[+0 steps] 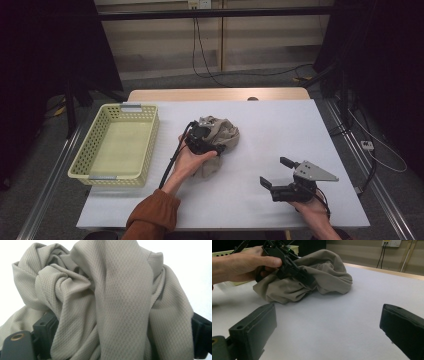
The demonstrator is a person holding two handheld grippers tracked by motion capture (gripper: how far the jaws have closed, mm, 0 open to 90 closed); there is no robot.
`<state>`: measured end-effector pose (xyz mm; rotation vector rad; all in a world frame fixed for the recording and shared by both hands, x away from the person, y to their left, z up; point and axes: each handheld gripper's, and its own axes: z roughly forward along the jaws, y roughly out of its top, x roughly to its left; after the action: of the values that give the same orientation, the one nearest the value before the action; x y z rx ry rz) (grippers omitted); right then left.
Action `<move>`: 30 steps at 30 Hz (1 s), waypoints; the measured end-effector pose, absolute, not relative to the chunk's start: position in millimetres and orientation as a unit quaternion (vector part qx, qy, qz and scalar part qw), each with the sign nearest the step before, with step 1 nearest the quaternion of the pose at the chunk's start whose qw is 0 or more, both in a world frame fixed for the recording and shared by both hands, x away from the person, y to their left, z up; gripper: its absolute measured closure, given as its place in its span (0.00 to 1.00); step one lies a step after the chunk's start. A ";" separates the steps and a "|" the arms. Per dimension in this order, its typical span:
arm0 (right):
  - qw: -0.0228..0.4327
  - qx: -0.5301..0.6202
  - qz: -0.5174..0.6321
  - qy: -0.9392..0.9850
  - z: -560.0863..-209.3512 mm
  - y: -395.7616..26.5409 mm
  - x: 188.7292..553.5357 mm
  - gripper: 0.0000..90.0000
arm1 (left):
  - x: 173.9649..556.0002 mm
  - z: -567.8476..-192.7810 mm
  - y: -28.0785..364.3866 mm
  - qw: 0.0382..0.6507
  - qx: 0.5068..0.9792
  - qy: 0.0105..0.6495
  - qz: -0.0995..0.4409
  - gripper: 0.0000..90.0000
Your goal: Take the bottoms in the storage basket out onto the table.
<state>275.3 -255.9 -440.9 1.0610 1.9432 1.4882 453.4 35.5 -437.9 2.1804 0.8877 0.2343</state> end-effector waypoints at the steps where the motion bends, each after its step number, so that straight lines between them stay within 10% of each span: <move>1: 0.235 0.385 0.543 0.708 -440.9 -255.3 275.4 0.01 | 452.2 -436.3 35.3 0.378 0.853 0.346 0.096 0.11; 30: 0.238 0.386 0.540 0.709 -440.2 -253.4 275.9 0.01 | 429.1 -399.4 43.5 0.445 0.826 0.313 0.149 0.08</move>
<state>275.9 -253.4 -440.2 1.0562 1.9428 1.4805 429.1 43.5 -399.4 2.0461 0.7765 0.3698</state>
